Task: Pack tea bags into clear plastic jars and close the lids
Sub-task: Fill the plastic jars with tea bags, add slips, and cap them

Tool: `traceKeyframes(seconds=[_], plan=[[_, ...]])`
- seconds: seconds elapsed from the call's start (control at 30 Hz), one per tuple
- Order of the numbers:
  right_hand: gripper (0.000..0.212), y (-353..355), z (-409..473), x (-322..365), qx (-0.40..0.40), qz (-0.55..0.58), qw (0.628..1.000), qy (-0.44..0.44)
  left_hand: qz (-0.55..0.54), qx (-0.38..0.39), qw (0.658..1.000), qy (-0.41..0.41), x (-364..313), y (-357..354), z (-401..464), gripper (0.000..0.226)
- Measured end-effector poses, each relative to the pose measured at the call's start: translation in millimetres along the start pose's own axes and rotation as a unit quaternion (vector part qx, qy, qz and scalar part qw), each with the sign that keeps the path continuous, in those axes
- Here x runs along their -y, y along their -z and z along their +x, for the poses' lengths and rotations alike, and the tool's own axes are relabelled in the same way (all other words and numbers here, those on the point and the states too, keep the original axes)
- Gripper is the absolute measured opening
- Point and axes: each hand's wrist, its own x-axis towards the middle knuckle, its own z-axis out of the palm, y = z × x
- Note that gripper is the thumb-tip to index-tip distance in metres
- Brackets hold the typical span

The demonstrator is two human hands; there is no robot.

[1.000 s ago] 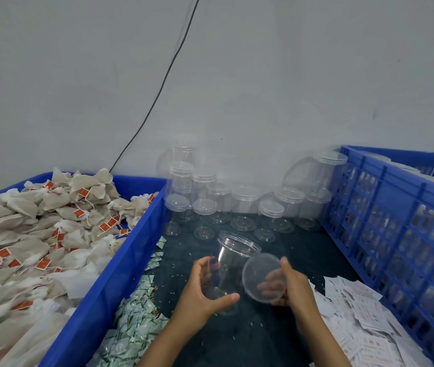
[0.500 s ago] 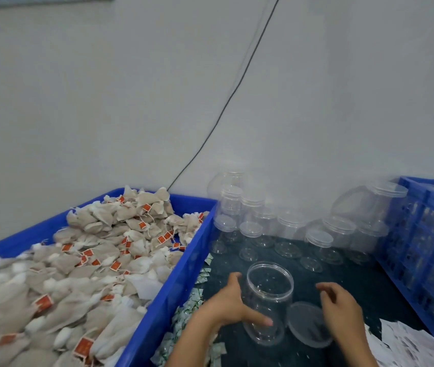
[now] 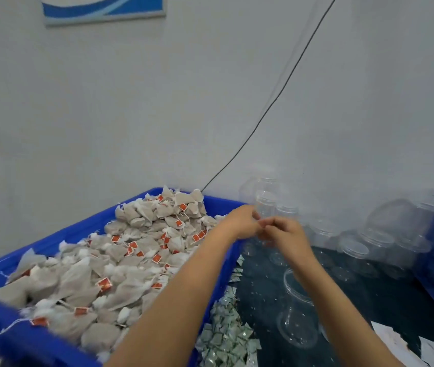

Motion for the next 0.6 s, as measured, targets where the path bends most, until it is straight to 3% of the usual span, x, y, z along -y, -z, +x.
traceKeyframes(seconds=[0.17,0.37,0.5,0.6], plan=[[0.027,-53,7,-17,0.070,-0.010,0.997,-0.043,0.084,0.035,0.993,0.076,91,38,-8,0.032],[0.030,-106,28,-20,0.110,-0.045,0.992,-0.045,0.220,-0.024,0.956,0.192,194,78,-25,0.042],[0.026,-135,49,-30,0.154,-0.145,0.976,-0.057,0.278,-0.035,0.940,0.194,226,76,-22,0.048],[0.040,-151,63,-41,0.218,-0.238,0.944,-0.064,0.330,-0.007,0.929,0.169,231,72,-10,0.055]])
